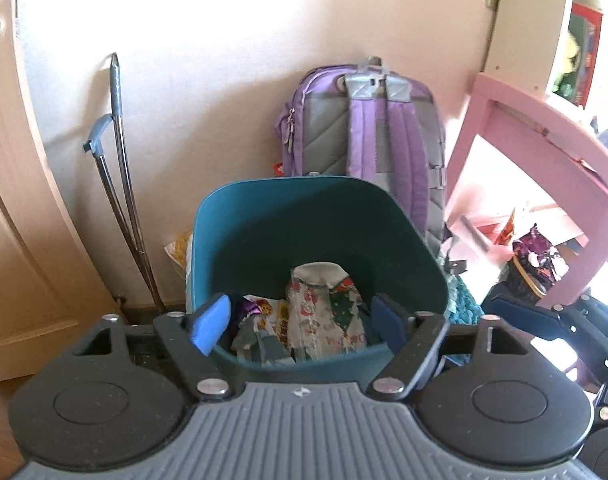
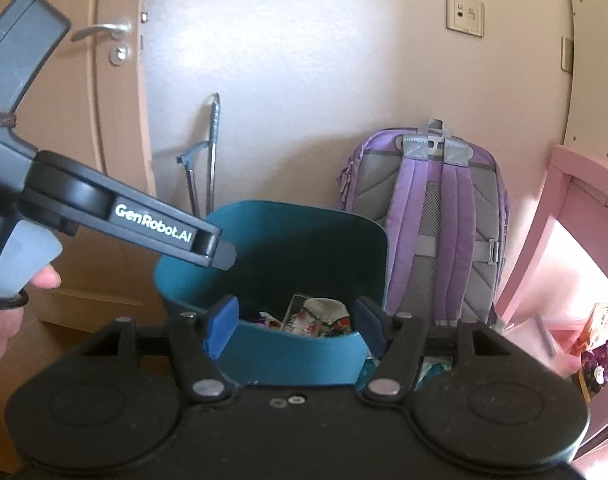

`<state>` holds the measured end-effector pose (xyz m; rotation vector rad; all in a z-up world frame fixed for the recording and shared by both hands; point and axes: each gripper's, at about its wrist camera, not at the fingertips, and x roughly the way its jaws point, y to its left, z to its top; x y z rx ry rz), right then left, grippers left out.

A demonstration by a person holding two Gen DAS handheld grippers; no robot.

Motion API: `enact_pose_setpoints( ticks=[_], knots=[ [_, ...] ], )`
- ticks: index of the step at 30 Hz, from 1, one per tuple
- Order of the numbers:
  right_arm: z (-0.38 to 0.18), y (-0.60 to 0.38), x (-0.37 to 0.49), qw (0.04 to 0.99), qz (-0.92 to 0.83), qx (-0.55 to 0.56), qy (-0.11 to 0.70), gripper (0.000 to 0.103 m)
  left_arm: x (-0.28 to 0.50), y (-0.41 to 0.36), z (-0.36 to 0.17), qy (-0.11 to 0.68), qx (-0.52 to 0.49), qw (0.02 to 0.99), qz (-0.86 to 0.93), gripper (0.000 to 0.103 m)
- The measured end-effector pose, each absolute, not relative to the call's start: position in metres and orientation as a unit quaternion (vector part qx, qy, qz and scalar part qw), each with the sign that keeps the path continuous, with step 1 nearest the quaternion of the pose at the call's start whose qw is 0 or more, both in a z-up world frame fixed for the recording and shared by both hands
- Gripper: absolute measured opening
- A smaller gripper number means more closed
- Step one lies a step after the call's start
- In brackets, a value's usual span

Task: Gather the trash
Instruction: 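Open the left tool into the bin while the right tool releases the tray, then withdraw both tools from the bin and lower them toward the paper and foam net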

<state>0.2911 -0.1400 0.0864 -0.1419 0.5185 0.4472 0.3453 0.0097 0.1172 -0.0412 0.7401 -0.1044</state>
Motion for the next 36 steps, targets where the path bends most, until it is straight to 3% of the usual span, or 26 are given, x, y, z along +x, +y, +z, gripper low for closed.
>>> enact_pose_setpoints(
  ticks=[13,16,18,19,26,36],
  knots=[
    [0.100,-0.161,0.221,0.934,0.241,-0.071,0.255,0.065,0.257,0.017,0.129,0.341,-0.030,0.938,-0.062,0.082],
    [0.095,-0.165,0.208,0.931,0.247,-0.067,0.260,0.066,0.238,0.024,0.123,0.336,-0.034,0.939,-0.068,0.090],
    [0.089,-0.166,0.201,0.928,0.252,-0.064,0.267,0.066,0.225,0.029,0.116,0.329,-0.034,0.941,-0.067,0.103],
    [0.085,-0.167,0.198,0.927,0.254,-0.063,0.270,0.066,0.218,0.032,0.111,0.324,-0.035,0.943,-0.065,0.103],
    [0.034,-0.170,0.186,0.912,0.260,-0.049,0.315,0.067,0.191,0.050,0.051,0.348,-0.040,0.934,-0.061,0.103],
    [-0.087,-0.165,0.199,0.876,0.244,-0.038,0.413,0.067,0.185,0.062,-0.079,0.427,-0.040,0.902,-0.052,0.103]
  ],
)
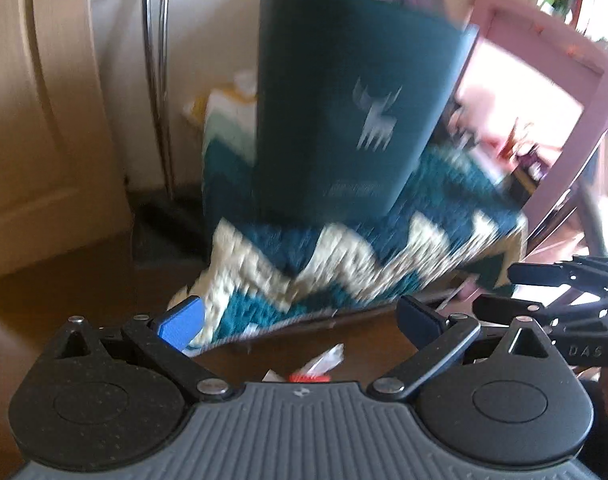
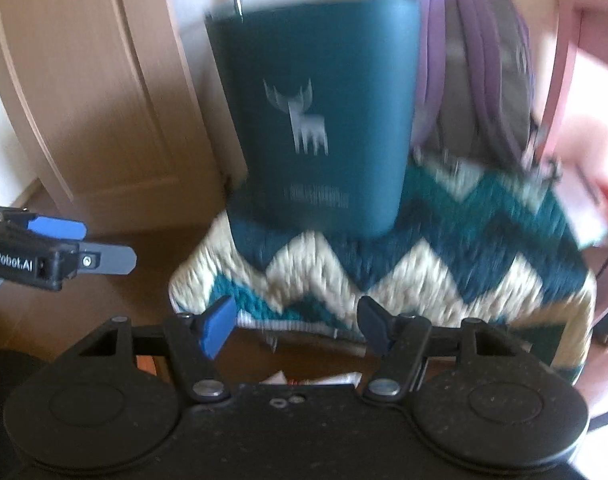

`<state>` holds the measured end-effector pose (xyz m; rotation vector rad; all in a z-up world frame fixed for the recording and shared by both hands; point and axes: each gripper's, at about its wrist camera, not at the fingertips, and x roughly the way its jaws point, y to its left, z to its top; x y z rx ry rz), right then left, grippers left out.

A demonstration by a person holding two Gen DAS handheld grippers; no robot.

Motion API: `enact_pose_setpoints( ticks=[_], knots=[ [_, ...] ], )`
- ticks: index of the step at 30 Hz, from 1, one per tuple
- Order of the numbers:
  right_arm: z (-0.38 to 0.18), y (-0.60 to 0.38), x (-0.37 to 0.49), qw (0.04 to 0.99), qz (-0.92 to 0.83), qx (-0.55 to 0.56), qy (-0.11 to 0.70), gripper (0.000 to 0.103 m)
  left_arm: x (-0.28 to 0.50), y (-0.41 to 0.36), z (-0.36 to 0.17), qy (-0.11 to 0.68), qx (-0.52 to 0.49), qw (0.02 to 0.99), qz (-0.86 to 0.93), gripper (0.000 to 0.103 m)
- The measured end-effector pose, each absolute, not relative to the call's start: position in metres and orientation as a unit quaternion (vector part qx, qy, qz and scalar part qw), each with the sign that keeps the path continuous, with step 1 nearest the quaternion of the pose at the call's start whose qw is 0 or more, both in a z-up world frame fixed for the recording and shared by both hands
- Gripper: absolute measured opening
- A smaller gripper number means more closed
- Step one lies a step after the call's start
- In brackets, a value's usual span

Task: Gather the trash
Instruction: 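Withdraw both tools from the bin and lower them toward the paper and foam net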

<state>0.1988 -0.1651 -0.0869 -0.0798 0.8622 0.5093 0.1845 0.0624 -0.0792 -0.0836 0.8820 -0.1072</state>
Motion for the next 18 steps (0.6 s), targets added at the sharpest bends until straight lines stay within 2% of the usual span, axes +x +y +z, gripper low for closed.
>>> enact_pose_setpoints(
  ticks=[8,14,18],
  knots=[
    [-0.193,-0.161,0.227,0.833,0.216,0.002,0.509,0.067,0.206,0.069,-0.193,0.499,-0.032,0.866,-0.009,0.103],
    [-0.263,-0.150,0.250,0.802,0.206,0.026,0.560,0.067,0.233,0.074,-0.278,0.574,-0.081,0.814,0.027,0.103],
    [-0.308,-0.140,0.258,0.784,0.204,0.034,0.586,0.066,0.247,0.094,-0.338,0.624,-0.149,0.762,0.080,0.103]
  ],
)
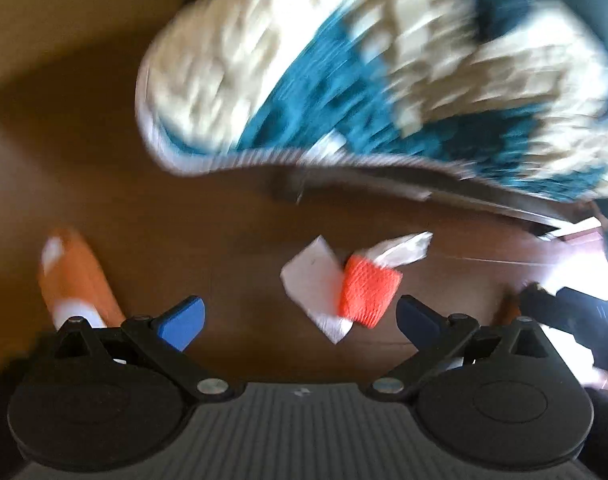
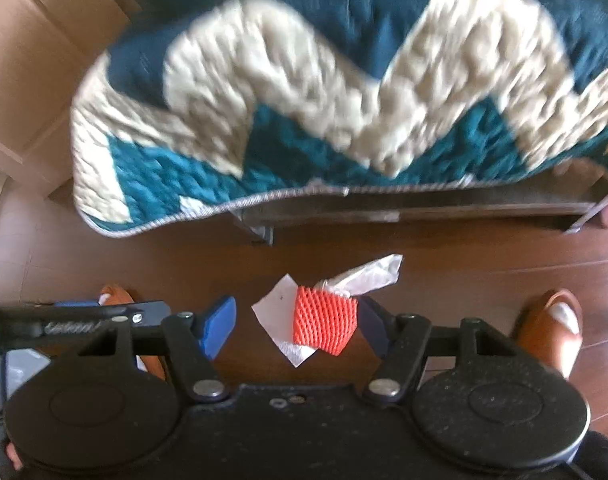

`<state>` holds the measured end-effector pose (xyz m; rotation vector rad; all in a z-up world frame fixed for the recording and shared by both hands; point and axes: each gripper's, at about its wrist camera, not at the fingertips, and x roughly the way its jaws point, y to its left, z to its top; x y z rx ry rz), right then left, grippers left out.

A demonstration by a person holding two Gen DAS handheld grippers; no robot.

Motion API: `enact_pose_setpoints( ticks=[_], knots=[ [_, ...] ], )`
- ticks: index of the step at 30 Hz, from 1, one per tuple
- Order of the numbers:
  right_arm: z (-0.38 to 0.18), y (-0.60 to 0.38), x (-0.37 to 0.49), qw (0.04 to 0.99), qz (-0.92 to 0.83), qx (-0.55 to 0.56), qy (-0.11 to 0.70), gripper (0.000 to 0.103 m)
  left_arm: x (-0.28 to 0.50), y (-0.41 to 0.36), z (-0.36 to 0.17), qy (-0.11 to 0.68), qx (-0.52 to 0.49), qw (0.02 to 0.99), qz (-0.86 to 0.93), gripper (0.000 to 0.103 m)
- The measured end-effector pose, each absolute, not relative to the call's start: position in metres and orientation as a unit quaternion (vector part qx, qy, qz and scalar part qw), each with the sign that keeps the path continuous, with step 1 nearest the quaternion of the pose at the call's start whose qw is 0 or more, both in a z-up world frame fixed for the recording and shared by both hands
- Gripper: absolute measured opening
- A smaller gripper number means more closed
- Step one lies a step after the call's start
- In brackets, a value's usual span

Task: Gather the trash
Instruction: 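Withdraw both tools from the bin and lower them toward the paper and foam net, then close left tool on the white paper while right tool grasps the orange foam net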

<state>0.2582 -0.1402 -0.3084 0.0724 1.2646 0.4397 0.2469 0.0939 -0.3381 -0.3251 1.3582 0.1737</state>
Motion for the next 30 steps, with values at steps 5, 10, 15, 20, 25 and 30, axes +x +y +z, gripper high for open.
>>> enact_pose_setpoints(
  ticks=[5,10,15,20,25,30],
  knots=[
    [-0.361,-0.119,0.256,0.753,0.225,-0.019,0.618,0.066,0.263,0.122,-0.402,0.660,-0.198,0.717,0.107,0.103],
    [-0.409,-0.098,0.258,0.725,0.239,-0.038,0.645,0.066,0.274,0.142,-0.462,0.678,-0.292,0.663,0.126,0.103],
    [-0.455,-0.076,0.262,0.704,0.245,-0.065,0.664,0.066,0.280,0.145,-0.512,0.690,-0.338,0.624,0.142,0.102],
    [-0.499,-0.063,0.267,0.691,0.233,-0.088,0.679,0.065,0.283,0.147,-0.547,0.688,-0.374,0.603,0.152,0.102],
    [-0.528,-0.050,0.278,0.687,0.214,-0.092,0.688,0.064,0.288,0.148,-0.572,0.686,-0.395,0.592,0.150,0.102],
    [-0.547,-0.038,0.283,0.681,0.196,-0.091,0.699,0.063,0.288,0.145,-0.583,0.691,-0.400,0.583,0.150,0.079]
  ],
)
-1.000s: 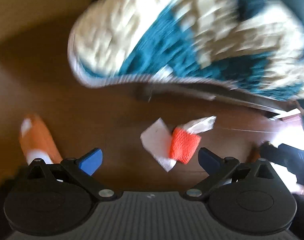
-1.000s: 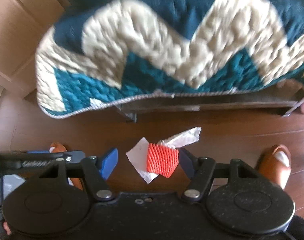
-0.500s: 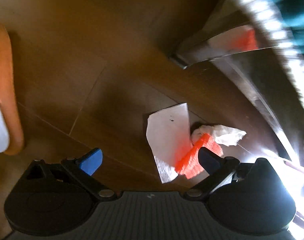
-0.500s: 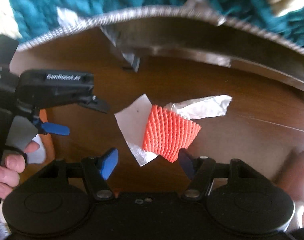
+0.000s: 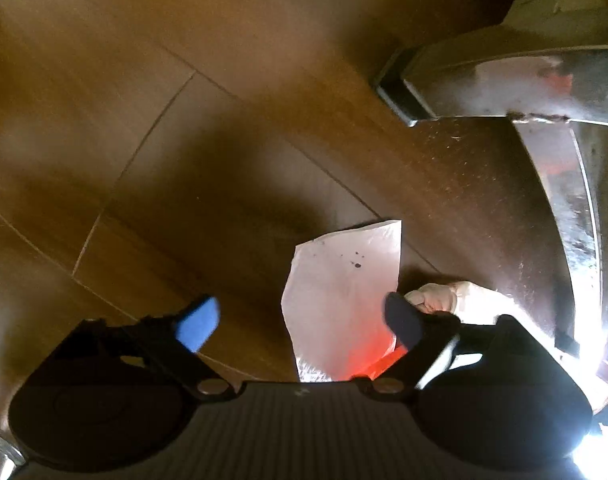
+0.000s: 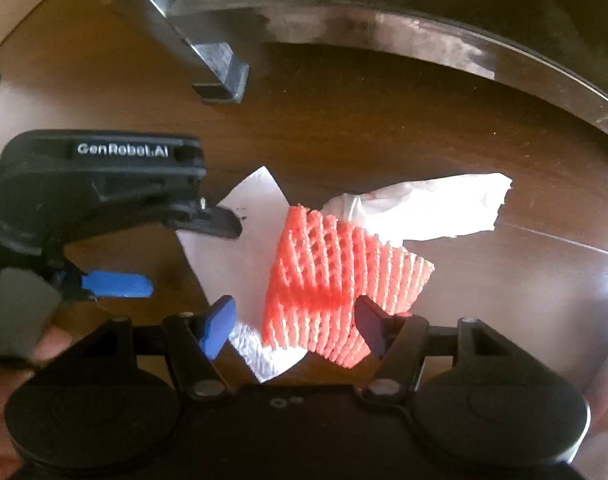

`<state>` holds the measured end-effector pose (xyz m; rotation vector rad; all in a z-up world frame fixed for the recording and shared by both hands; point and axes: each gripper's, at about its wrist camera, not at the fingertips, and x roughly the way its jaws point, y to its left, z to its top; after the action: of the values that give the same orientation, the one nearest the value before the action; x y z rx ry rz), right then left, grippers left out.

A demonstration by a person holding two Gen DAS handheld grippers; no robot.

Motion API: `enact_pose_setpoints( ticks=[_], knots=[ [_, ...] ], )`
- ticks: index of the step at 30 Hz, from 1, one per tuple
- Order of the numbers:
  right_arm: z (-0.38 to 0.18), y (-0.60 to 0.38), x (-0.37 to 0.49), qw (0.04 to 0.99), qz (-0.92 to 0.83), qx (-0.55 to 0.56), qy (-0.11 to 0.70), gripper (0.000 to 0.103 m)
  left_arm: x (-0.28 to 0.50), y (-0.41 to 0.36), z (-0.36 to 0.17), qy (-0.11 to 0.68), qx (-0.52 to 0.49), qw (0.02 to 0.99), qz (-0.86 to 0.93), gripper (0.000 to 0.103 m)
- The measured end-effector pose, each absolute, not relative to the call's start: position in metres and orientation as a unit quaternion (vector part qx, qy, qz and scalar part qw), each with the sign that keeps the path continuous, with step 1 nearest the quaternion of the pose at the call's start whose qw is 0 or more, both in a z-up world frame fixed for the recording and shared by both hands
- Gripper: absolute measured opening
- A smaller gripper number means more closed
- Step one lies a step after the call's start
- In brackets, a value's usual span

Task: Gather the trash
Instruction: 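Close left tool on the white paper while right tool grasps the orange foam net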

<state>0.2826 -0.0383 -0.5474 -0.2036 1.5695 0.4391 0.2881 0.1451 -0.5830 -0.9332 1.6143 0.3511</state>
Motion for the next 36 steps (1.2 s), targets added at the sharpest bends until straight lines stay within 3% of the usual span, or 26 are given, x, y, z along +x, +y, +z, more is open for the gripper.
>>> enact_pose_setpoints(
  ticks=[1,3,6,7,8,9,11,17,25,28,29,30,31,32,36],
  knots=[
    [-0.550,-0.037,0.283,0.681,0.193,-0.090,0.700,0.060,0.289,0.144,-0.584,0.694,-0.396,0.583,0.150,0.075],
    [-0.554,-0.034,0.283,0.680,0.184,-0.091,0.704,0.042,0.291,0.140,-0.586,0.702,-0.381,0.583,0.153,0.055],
    [-0.559,-0.037,0.285,0.678,0.167,-0.079,0.712,0.033,0.293,0.136,-0.591,0.704,-0.377,0.585,0.143,0.037],
    [-0.560,-0.038,0.285,0.678,0.165,-0.077,0.712,0.025,0.294,0.135,-0.592,0.705,-0.370,0.589,0.141,0.034],
    [-0.560,-0.038,0.286,0.678,0.163,-0.079,0.713,0.010,0.294,0.134,-0.592,0.705,-0.364,0.593,0.140,0.028],
    [-0.560,-0.039,0.286,0.679,0.162,-0.080,0.712,0.010,0.294,0.133,-0.593,0.704,-0.362,0.594,0.141,0.018],
    [-0.558,-0.041,0.286,0.682,0.163,-0.072,0.709,0.008,0.293,0.135,-0.594,0.704,-0.360,0.594,0.147,0.011],
    [-0.531,-0.054,0.281,0.700,0.157,-0.056,0.695,0.007,0.291,0.142,-0.591,0.700,-0.348,0.606,0.148,0.004],
    [-0.488,-0.083,0.274,0.715,0.164,-0.057,0.677,0.007,0.279,0.159,-0.578,0.712,-0.342,0.590,0.169,0.004],
    [-0.482,-0.090,0.277,0.718,0.156,-0.060,0.676,0.007,0.276,0.153,-0.577,0.708,-0.369,0.580,0.162,0.016],
    [-0.479,-0.093,0.277,0.719,0.153,-0.057,0.675,0.007,0.276,0.151,-0.577,0.708,-0.375,0.575,0.165,0.040],
    [-0.473,-0.097,0.275,0.721,0.150,-0.053,0.675,0.007,0.276,0.149,-0.576,0.705,-0.383,0.573,0.166,0.075],
    [-0.471,-0.101,0.276,0.722,0.147,-0.049,0.674,0.007,0.278,0.146,-0.574,0.697,-0.389,0.580,0.163,0.088],
    [-0.471,-0.102,0.276,0.723,0.144,-0.045,0.674,0.007,0.280,0.142,-0.570,0.689,-0.390,0.589,0.161,0.095],
    [-0.476,-0.106,0.282,0.725,0.135,-0.031,0.674,0.007,0.290,0.123,-0.576,0.696,-0.380,0.590,0.153,0.095]
  ],
)
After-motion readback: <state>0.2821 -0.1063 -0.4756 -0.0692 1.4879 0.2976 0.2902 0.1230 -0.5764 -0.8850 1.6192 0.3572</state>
